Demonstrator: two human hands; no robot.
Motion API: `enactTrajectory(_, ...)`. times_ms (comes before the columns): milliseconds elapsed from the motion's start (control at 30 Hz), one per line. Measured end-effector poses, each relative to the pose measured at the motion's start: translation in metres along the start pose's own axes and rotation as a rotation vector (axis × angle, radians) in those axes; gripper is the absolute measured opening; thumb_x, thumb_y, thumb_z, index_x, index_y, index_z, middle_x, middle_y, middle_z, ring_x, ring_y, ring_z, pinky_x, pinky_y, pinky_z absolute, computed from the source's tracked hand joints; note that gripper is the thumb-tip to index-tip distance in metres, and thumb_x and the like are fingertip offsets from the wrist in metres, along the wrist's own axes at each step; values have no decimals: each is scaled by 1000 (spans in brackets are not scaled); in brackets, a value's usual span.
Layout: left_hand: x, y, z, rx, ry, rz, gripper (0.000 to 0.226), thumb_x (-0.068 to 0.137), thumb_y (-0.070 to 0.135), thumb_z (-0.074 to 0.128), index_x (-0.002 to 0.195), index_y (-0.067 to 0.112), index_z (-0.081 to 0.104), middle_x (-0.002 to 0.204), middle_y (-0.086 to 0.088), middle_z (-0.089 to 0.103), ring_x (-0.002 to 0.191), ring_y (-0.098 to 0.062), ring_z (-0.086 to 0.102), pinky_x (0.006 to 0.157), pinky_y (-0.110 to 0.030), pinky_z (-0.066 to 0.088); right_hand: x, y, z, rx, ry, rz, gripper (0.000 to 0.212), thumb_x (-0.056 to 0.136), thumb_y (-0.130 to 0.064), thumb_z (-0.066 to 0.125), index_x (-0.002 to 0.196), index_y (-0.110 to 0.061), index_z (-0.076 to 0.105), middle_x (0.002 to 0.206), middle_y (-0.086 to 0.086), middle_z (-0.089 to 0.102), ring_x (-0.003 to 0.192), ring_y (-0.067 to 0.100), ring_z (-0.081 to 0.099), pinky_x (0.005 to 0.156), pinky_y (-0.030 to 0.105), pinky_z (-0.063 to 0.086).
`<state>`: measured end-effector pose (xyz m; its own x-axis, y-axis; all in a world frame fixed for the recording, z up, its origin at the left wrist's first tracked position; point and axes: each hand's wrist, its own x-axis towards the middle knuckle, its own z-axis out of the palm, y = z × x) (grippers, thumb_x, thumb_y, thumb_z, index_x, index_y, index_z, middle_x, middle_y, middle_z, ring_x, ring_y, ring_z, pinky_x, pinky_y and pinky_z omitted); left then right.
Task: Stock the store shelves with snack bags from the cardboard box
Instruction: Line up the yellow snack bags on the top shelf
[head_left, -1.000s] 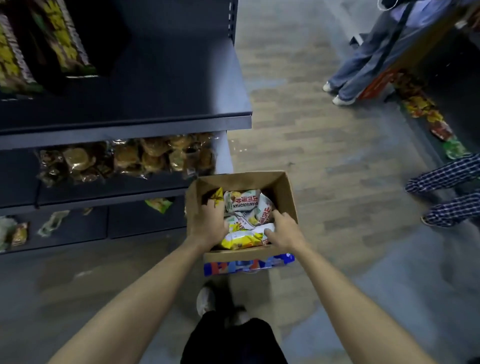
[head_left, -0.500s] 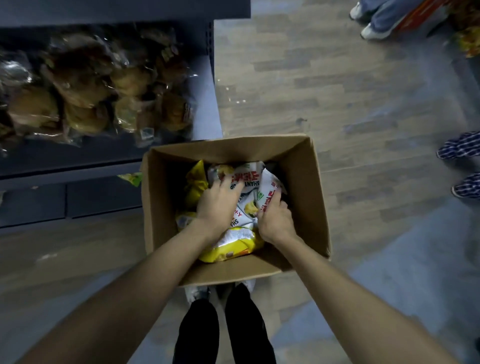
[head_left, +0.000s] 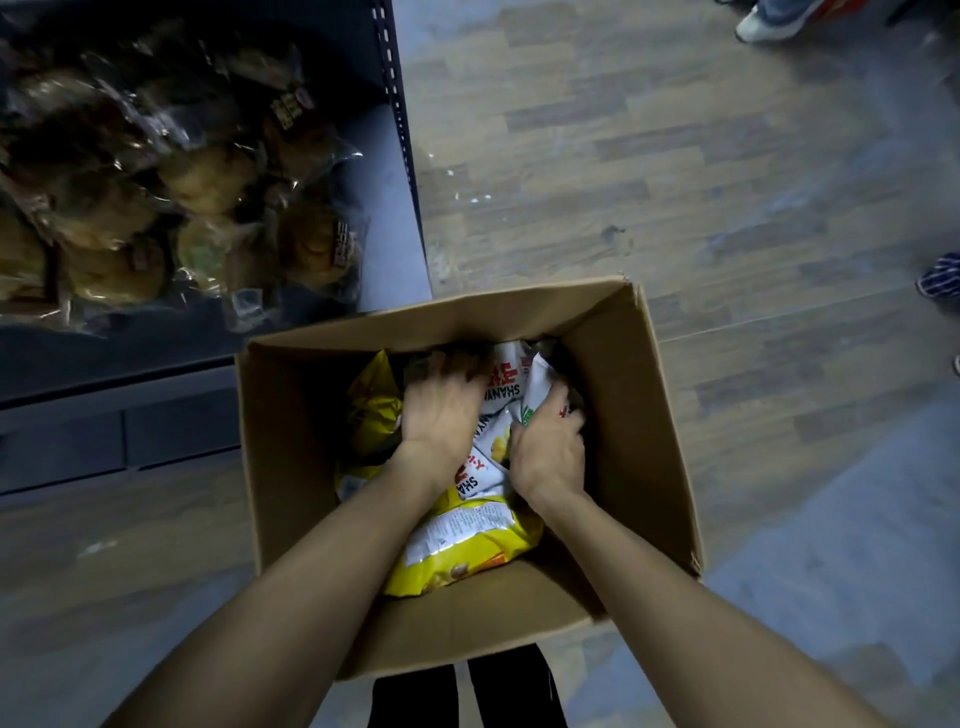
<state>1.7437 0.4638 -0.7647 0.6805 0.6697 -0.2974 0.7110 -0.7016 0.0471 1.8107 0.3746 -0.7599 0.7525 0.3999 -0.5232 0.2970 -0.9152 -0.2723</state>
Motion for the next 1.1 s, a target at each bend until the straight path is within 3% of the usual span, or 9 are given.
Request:
enactTrajectory(133, 6, 2, 3, 26, 21, 1, 34, 84, 20, 58, 116, 27, 66, 113, -5, 64, 108, -31, 54, 89, -41, 45, 0, -3, -4, 33, -16, 2, 49, 98, -16, 49, 141, -19, 24, 133, 18, 42, 109, 42, 59, 84, 42, 47)
enactTrajectory(267, 14, 9, 7, -29, -44, -48, 43, 93, 29, 54, 136, 32, 49, 131, -6, 52, 117, -31, 52, 97, -45, 39, -3, -3, -10, 50, -60, -23, 51, 97, -16, 51, 142, -18, 26, 136, 17, 42, 114, 42, 55, 87, 42, 45)
enactTrajectory(533, 19, -3, -6, -20, -84, 8, 63, 89, 19, 55, 145, 31, 29, 141, -3, 46, 128, -31, 42, 108, -47, 24, -6, -8, -19, 100, -78, -53, 54, 96, -13, 53, 142, -17, 27, 139, 17, 38, 122, 40, 49, 91, 45, 43)
enactTrajectory(600, 11, -5, -15, -68, -48, 52, 61, 89, 19, 54, 145, 29, 30, 137, -5, 49, 122, -31, 48, 103, -46, 35, -6, -8, -23, 104, -46, -80, 52, 95, -12, 54, 140, -16, 29, 137, 17, 40, 119, 41, 50, 90, 45, 42)
enactTrajectory(667, 1, -8, -28, -92, -18, 81, 62, 88, 18, 52, 144, 32, 30, 126, -5, 57, 108, -32, 59, 85, -41, 48, -8, -7, -29, 87, 6, -139, 52, 94, -13, 53, 141, -17, 30, 135, 16, 41, 115, 42, 51, 87, 45, 42)
enactTrajectory(767, -19, -11, -52, -70, -40, 49, 63, 87, 26, 55, 143, 37, 28, 114, -5, 60, 94, -34, 66, 69, -37, 49, -13, -7, -42, 82, 112, -268, 52, 94, -13, 50, 141, -22, 33, 133, 11, 41, 110, 40, 51, 83, 42, 39)
enactTrajectory(900, -60, -22, -78, -146, 31, -15, 57, 82, 39, 56, 136, 30, 38, 98, -4, 56, 79, -32, 63, 56, -32, 45, -24, -7, -64, 134, 227, -465, 54, 90, -9, 51, 141, -24, 40, 128, 6, 45, 102, 34, 50, 85, 42, 40)
enactTrajectory(1000, -91, -31, -77, -162, -4, -156, 60, 87, 43, 51, 141, 31, 29, 108, -7, 53, 84, -35, 62, 58, -33, 41, -31, -3, -70, 62, 173, -484, 56, 91, -14, 49, 145, -26, 39, 124, 10, 46, 100, 37, 47, 87, 44, 41)
enactTrajectory(1100, -105, -26, -59, -154, -47, -244, 68, 90, 40, 46, 149, 29, 15, 131, -13, 41, 96, -35, 59, 63, -35, 42, -26, 6, -54, -136, 16, -451, 67, 96, -27, 47, 155, -26, 17, 133, 11, 43, 111, 37, 46, 95, 44, 39)
